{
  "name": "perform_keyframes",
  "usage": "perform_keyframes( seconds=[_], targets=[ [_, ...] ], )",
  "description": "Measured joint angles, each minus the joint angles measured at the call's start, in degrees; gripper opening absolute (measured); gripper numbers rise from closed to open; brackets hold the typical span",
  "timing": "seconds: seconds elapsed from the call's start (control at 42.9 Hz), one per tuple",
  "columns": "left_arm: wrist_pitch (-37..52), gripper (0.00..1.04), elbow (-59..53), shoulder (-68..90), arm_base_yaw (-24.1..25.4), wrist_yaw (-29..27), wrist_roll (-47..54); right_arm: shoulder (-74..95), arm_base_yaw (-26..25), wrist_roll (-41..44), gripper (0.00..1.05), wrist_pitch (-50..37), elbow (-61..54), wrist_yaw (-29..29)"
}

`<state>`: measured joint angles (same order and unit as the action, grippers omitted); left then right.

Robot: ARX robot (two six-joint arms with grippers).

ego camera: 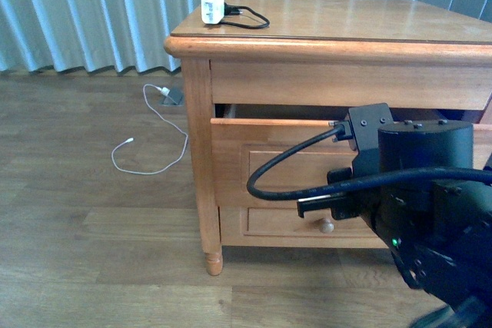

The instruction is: Put charger into drawer

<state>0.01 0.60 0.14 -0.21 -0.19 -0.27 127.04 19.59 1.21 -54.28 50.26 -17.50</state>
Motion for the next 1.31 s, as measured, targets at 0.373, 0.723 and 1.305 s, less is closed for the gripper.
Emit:
perform_keyframes(
  seconds=[0.373,0.723,1.305],
  targets=[
    [0.00,0.99,0.00,0.00,0.00,0.00,0.00,-20.63,3.28,-5.03,0.23,8.31,-22.95,0.02],
    [0.00,0.99,0.00,0.00,0.00,0.00,0.00,-40.13,5.75,-8.07,0.67,17.66,-34.58,-3.45],
    [0.00,0.99,0.00,0.00,0.00,0.02,0.00,-99.12,-20.50,-5.99,0.96,51.95,-33.88,16.61]
  ],
)
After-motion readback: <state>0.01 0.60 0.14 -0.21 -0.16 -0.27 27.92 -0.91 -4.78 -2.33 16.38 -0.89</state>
